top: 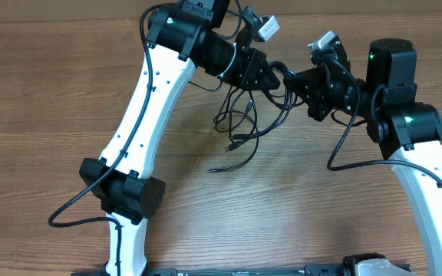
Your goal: Untangle cables
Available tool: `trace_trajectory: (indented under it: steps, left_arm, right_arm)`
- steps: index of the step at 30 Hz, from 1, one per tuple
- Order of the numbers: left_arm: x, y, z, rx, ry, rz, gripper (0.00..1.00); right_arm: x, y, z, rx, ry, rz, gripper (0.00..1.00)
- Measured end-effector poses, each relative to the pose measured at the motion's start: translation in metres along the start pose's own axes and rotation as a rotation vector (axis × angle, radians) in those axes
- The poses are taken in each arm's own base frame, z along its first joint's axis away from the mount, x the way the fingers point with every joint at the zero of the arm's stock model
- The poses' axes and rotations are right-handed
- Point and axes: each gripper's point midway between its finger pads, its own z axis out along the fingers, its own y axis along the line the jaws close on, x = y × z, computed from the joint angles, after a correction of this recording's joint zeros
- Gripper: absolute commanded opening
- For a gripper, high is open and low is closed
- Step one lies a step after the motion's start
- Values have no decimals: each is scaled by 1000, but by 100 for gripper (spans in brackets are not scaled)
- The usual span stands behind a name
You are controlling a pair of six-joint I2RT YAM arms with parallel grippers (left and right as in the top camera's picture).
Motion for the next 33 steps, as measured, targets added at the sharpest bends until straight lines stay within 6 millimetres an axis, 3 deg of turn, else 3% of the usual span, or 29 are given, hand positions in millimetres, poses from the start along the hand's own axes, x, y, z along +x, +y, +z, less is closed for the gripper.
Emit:
trace_trajectory:
  steps: [13, 33]
  left_arm:
    - [-4, 18, -13, -44, -26, -59, 5]
    - [-2, 69, -39, -257, -60, -198, 4]
  right_arm:
    - [-6, 4, 1, -16, -19, 98, 4]
    - [-5, 10, 3, -60, -17, 130, 4]
